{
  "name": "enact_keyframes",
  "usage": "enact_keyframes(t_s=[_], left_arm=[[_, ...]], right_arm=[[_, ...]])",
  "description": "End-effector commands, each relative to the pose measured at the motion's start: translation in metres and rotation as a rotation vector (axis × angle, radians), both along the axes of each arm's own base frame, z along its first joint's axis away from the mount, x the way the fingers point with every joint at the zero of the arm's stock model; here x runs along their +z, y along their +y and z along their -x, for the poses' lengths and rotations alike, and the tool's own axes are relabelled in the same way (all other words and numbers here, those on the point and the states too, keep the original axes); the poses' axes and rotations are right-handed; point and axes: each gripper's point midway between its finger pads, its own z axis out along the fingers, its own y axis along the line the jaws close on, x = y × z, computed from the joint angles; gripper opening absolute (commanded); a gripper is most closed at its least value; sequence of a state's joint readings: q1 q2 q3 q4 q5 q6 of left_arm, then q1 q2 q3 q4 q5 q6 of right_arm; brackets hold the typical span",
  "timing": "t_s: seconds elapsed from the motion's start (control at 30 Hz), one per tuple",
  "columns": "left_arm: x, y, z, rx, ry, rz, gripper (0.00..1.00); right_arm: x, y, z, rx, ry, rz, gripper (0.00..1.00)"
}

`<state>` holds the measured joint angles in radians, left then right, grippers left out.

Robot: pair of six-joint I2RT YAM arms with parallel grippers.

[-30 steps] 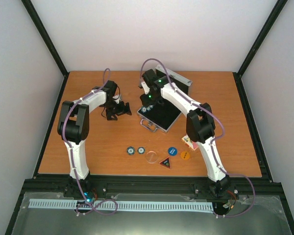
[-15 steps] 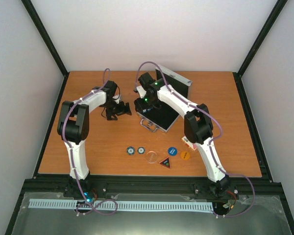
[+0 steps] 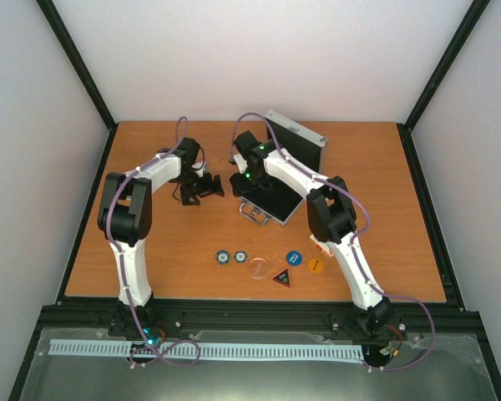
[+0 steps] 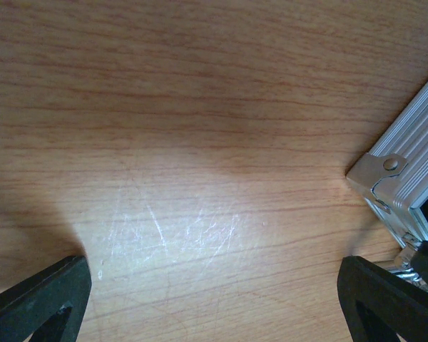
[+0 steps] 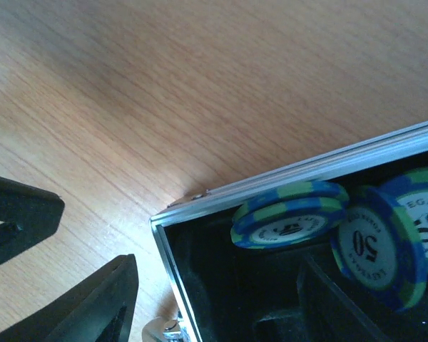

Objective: Pack up texas hold em set

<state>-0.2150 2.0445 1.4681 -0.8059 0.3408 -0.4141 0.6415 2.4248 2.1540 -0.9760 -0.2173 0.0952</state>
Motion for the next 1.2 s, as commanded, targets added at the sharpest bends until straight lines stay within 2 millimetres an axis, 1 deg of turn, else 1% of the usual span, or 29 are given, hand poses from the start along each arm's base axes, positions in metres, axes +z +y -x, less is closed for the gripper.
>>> enact_keyframes(t_s=[0.0, 0.13, 0.3, 0.37, 0.57, 0.7, 0.77, 0.83, 0.87, 0.93, 1.0, 1.07, 1.17], left_arm=[[-0.016, 0.017, 0.010, 0.010, 0.040, -0.069, 0.98], [-0.016, 0.017, 0.010, 0.009, 0.042, -0.068, 0.98], [-0.016, 0.018, 0.011, 0.008, 0.042, -0.072, 0.98], [-0.016, 0.018, 0.012, 0.006, 0.042, -0.073, 0.98], [-0.017, 0.018, 0.012, 0.006, 0.044, -0.076, 0.98], [-0.017, 0.019, 0.013, 0.005, 0.047, -0.079, 0.98], [-0.017, 0.019, 0.013, 0.005, 0.046, -0.079, 0.98], [-0.017, 0.019, 0.012, 0.006, 0.045, -0.080, 0.98], [-0.017, 0.019, 0.012, 0.007, 0.046, -0.081, 0.98], [-0.017, 0.019, 0.012, 0.006, 0.046, -0.081, 0.98], [-0.017, 0.019, 0.012, 0.006, 0.044, -0.081, 0.98], [-0.017, 0.019, 0.012, 0.006, 0.046, -0.081, 0.98], [-0.017, 0.019, 0.011, 0.007, 0.044, -0.080, 0.98]], right_arm=[[0.009, 0.003, -0.016, -0.023, -0.055, -0.004, 0.63], [0.006, 0.007, -0.018, -0.022, -0.052, -0.015, 0.63], [-0.008, 0.007, -0.018, -0.017, -0.037, -0.001, 0.63], [-0.010, 0.006, -0.018, -0.016, -0.034, 0.002, 0.63], [-0.015, 0.009, -0.019, -0.010, -0.027, -0.009, 0.62], [-0.016, 0.013, -0.015, 0.004, -0.012, -0.033, 0.59], [-0.018, 0.014, -0.014, 0.008, -0.008, -0.035, 0.56], [-0.017, 0.015, -0.013, 0.021, -0.006, -0.041, 0.43], [-0.016, 0.014, -0.013, 0.023, -0.007, -0.042, 0.39], [-0.016, 0.014, -0.010, 0.030, -0.005, -0.044, 0.37], [-0.011, 0.014, -0.010, 0.033, -0.013, -0.050, 0.37], [-0.013, 0.010, -0.005, 0.037, -0.003, -0.040, 0.37], [-0.010, 0.008, -0.003, 0.038, -0.010, -0.032, 0.31]])
